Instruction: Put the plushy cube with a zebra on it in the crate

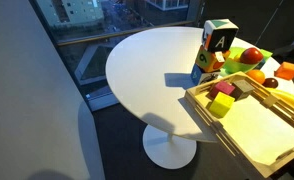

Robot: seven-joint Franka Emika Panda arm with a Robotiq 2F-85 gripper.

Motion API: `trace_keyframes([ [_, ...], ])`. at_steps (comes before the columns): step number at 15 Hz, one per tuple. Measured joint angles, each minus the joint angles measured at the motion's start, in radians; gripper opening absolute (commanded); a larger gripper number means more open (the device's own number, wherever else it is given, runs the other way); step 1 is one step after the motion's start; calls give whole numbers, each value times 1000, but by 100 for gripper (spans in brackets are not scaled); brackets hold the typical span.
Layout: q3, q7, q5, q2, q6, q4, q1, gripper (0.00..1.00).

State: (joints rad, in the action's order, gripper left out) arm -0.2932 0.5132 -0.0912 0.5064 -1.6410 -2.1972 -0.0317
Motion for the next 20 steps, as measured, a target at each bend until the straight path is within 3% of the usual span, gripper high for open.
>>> trace_keyframes([
  [14, 4, 0, 0, -7, 0, -2, 0, 100],
  [20, 58, -46, 0, -50, -12, 0, 0, 100],
])
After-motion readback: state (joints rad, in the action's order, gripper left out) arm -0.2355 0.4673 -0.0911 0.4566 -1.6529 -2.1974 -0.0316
